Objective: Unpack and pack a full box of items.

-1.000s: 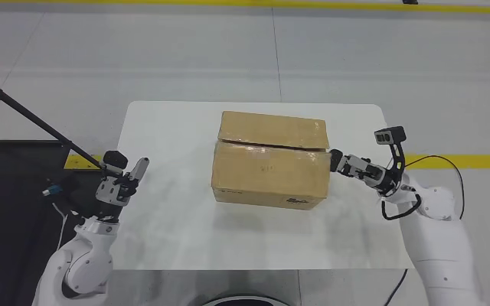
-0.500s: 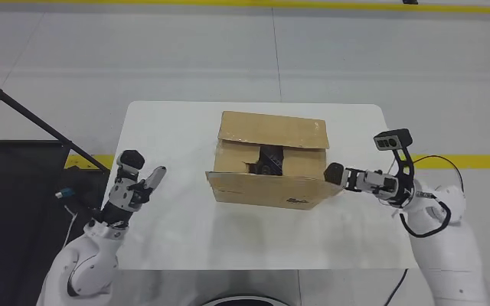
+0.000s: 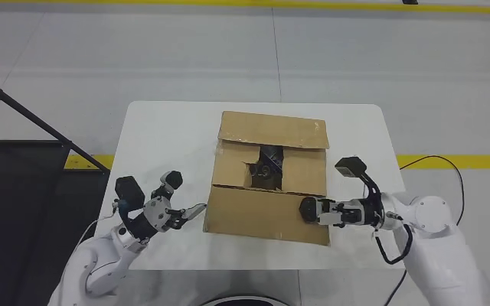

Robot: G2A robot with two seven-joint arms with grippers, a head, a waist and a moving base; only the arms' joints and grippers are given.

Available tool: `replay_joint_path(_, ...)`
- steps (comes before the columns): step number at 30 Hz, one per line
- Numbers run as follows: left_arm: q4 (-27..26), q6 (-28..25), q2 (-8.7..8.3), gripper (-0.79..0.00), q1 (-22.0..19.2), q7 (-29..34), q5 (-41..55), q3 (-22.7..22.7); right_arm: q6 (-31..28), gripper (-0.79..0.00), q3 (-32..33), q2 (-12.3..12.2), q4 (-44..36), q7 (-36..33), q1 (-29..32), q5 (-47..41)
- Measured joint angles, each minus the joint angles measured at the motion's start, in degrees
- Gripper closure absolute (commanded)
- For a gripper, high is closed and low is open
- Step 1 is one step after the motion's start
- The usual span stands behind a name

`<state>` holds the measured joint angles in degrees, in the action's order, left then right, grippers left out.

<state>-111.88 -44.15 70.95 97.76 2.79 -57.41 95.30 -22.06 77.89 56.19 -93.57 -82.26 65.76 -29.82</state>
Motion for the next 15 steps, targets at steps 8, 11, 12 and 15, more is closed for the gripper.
replay_joint_path(8,2.24,-1.84,-0.58,-0.785,-0.33,2.25,-4.17,-1.67,-4.83,-0.785,-2.53,-2.29,1.56,4.85,-0.77,-5.53)
replay_joint_path(11,2.66,-1.59,-0.72,-0.785,-0.43,2.34,-4.98,-1.99,-4.59,-0.785,-2.14,-2.4,5.0,4.62,-2.08,-12.28)
replay_joint_path(12,2.68,-1.54,-0.73,-0.785,-0.43,2.34,-5.04,-2.02,-4.22,-0.785,-2.17,-2.31,6.46,4.25,-2.68,-14.33)
replay_joint_path(15,2.67,-1.53,-0.73,-0.785,-0.42,2.33,-5.03,-2.02,-2.94,-0.785,-2.75,-1.88,11.9,3.04,-5.01,-19.66)
